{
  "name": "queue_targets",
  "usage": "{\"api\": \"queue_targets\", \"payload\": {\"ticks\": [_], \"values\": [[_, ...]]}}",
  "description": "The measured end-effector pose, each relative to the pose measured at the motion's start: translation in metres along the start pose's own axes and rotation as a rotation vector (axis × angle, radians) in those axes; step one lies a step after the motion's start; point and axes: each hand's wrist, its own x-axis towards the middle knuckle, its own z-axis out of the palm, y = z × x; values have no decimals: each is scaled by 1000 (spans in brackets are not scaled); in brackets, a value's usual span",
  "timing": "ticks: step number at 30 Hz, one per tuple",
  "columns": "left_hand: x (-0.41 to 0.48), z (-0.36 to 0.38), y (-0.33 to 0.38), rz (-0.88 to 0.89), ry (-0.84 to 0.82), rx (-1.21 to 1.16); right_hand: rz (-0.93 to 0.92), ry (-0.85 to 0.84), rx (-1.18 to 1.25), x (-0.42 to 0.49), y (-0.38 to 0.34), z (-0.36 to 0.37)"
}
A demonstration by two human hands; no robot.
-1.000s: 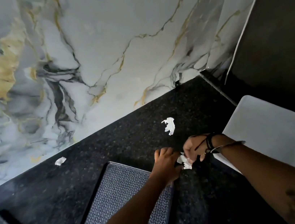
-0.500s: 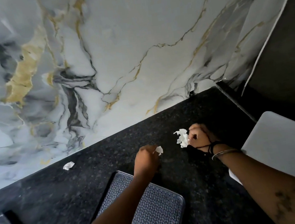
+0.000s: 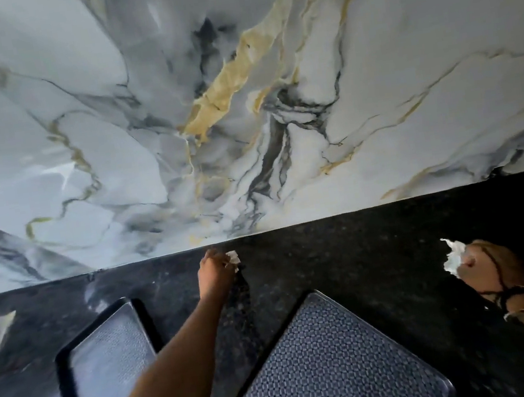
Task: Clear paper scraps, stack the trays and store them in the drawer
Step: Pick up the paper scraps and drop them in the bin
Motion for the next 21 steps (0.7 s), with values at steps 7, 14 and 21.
{"api": "queue_targets", "payload": {"ticks": [7, 14, 21], "values": [[-14, 15, 36, 19, -62, -228, 77, 157, 147, -41, -8, -21], [-185, 57, 140, 384, -351, -418, 132, 305, 448, -152, 1, -38], [-419, 137, 196, 699, -832, -396, 326, 284, 522, -335, 85, -36]]}}
